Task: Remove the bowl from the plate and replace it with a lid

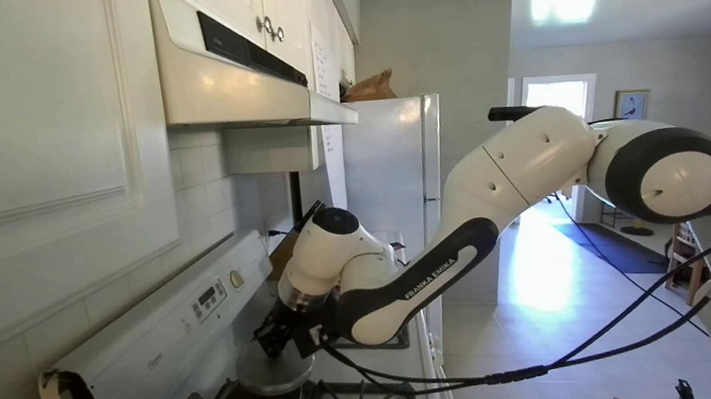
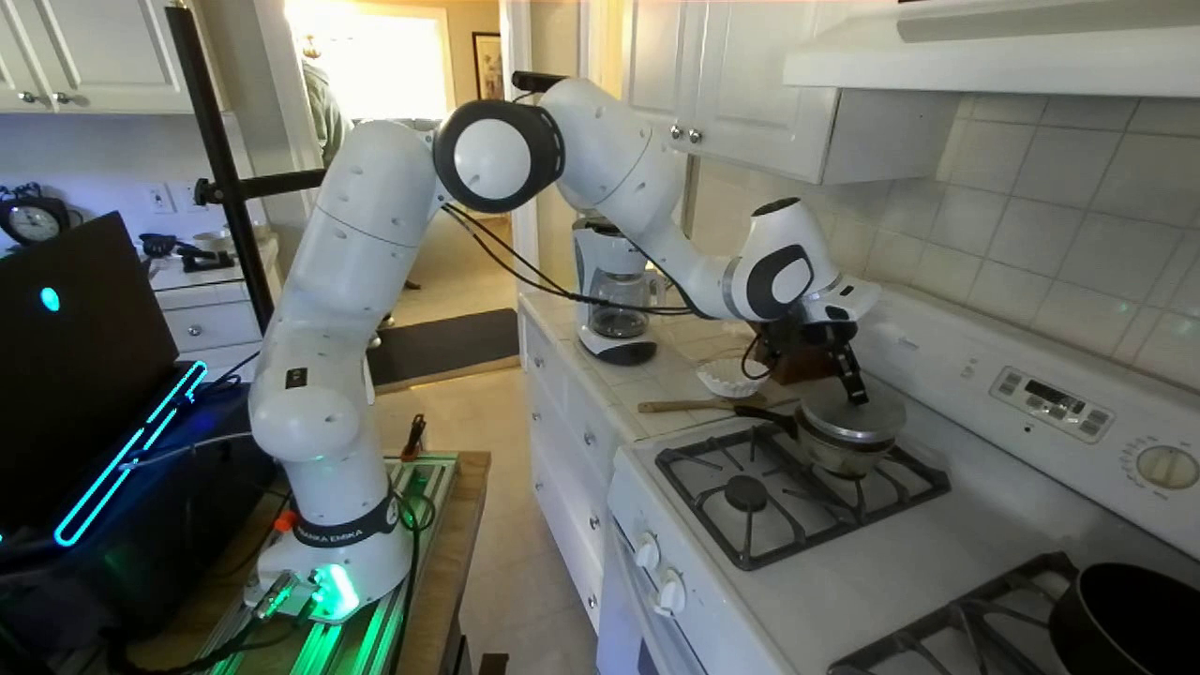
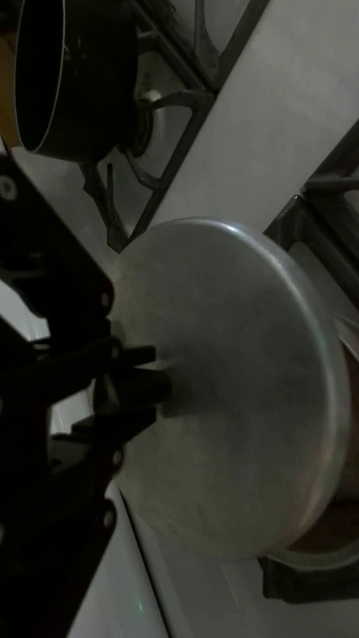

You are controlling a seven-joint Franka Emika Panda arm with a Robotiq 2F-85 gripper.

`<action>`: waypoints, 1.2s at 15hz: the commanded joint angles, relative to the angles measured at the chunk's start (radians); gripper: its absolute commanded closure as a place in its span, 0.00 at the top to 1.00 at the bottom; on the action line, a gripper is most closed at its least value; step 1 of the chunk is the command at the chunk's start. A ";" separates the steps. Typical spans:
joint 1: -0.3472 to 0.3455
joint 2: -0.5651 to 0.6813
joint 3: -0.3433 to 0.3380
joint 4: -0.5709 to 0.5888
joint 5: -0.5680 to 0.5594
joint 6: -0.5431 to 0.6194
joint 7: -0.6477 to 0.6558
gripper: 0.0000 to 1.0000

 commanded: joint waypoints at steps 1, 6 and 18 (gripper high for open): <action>0.028 -0.004 -0.015 -0.014 -0.043 0.014 0.046 0.06; 0.028 0.034 -0.008 0.031 -0.029 0.004 0.032 0.06; 0.023 0.139 0.003 0.143 0.006 -0.009 0.008 0.06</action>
